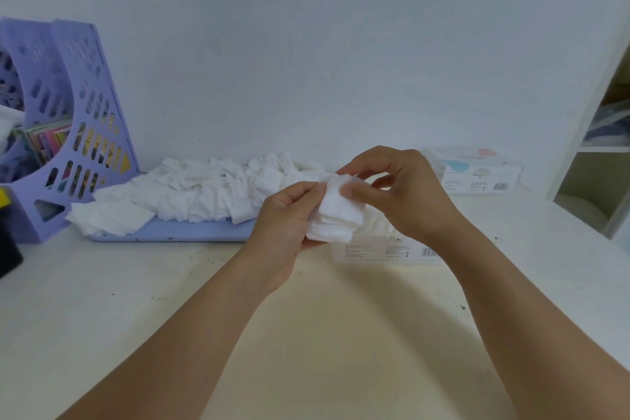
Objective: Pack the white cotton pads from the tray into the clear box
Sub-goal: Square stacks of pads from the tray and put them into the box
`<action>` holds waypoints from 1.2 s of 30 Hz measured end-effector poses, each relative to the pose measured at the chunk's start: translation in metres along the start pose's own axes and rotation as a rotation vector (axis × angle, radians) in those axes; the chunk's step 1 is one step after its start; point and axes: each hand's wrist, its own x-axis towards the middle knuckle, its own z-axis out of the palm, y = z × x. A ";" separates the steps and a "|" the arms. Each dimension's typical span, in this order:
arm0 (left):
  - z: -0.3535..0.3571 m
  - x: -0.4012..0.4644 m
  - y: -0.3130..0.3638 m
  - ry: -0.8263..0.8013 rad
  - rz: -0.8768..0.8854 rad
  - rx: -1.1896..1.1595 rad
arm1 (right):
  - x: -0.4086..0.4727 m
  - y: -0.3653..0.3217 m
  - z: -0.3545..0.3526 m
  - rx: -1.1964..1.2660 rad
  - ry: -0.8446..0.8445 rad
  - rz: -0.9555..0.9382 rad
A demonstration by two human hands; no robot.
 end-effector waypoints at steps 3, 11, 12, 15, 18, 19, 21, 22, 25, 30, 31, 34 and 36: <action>0.000 0.001 0.001 0.022 -0.034 -0.037 | -0.001 0.000 0.000 -0.012 0.019 -0.072; -0.001 0.001 0.001 0.009 -0.050 0.009 | 0.000 0.000 0.000 -0.052 -0.035 -0.113; -0.001 0.001 0.001 0.005 -0.047 0.017 | 0.000 0.000 0.001 -0.053 -0.034 -0.109; -0.001 0.000 0.000 0.015 -0.016 0.040 | 0.000 0.000 0.003 -0.045 -0.045 -0.006; -0.001 0.001 0.000 0.052 0.019 0.089 | -0.001 0.003 0.003 -0.047 -0.055 0.068; -0.001 0.001 0.000 0.054 0.029 0.115 | -0.001 0.004 0.002 -0.050 -0.082 0.092; 0.000 0.001 -0.002 0.038 0.038 0.150 | -0.002 0.006 0.002 -0.065 -0.178 0.128; 0.001 0.001 -0.002 0.035 0.028 0.155 | -0.002 0.006 0.003 -0.062 -0.220 0.122; 0.001 0.002 -0.002 0.033 -0.056 0.080 | -0.001 0.007 0.003 0.017 -0.195 0.091; -0.003 0.005 -0.001 -0.060 -0.123 -0.141 | -0.001 0.009 -0.005 0.186 -0.122 0.129; -0.003 0.006 -0.002 -0.056 -0.127 -0.163 | -0.001 0.009 -0.005 0.220 -0.119 0.139; -0.004 0.006 0.000 -0.094 -0.121 -0.218 | 0.000 0.010 -0.004 0.291 -0.099 0.159; -0.003 0.003 0.001 -0.155 -0.109 -0.229 | 0.001 0.012 -0.003 0.307 -0.078 0.168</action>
